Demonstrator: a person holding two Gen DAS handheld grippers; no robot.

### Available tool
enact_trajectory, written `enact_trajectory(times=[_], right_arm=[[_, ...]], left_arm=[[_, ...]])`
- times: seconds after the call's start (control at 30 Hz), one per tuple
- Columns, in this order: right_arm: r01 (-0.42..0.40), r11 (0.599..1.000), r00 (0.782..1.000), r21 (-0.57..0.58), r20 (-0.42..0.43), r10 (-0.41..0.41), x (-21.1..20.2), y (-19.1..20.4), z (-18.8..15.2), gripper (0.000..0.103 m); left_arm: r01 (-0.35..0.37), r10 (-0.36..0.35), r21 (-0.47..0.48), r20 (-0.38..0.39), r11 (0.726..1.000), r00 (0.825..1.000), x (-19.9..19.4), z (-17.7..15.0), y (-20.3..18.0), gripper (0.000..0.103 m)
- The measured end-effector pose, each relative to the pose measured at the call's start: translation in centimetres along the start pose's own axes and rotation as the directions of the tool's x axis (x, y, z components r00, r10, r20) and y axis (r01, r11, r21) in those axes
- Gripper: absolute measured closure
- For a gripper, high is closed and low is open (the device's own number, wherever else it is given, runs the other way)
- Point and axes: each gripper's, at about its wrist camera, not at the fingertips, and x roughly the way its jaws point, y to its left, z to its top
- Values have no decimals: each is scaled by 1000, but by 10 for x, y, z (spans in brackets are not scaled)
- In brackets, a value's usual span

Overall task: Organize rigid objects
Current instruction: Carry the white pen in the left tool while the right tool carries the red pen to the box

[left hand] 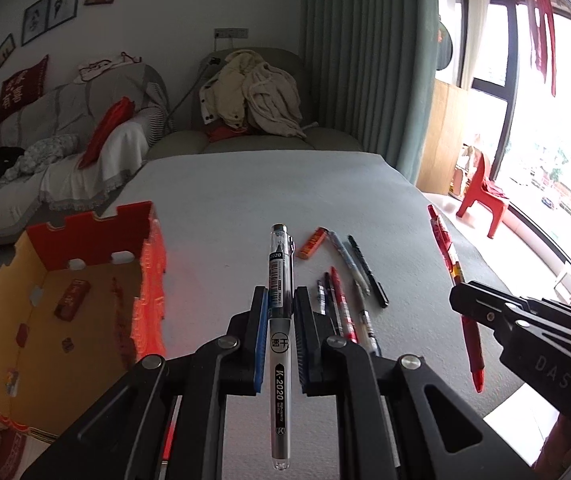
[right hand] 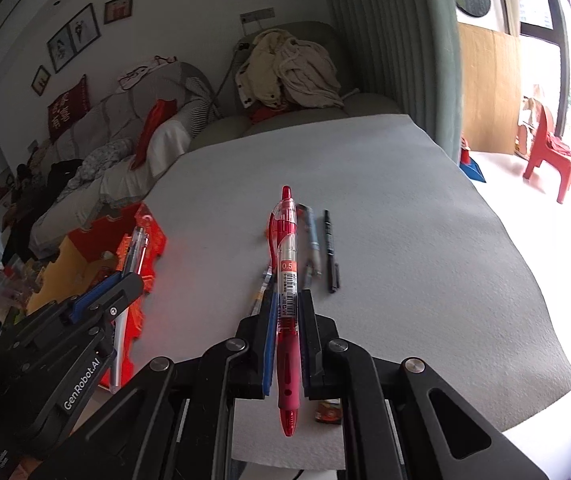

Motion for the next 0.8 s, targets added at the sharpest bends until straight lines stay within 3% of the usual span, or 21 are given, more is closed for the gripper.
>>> enact_trajectory(times=[0.33,0.8], right_arm=[[-144,977,989,-156,-7,145,14,91,19,92],[-305,890,952,-337,-86,294,54,218,21,92]], left_arm=[[-121,125,-127,19,984,992,-21,5,74,89],[-310,324,-296,-3,903,946,-48,-3,198,90]])
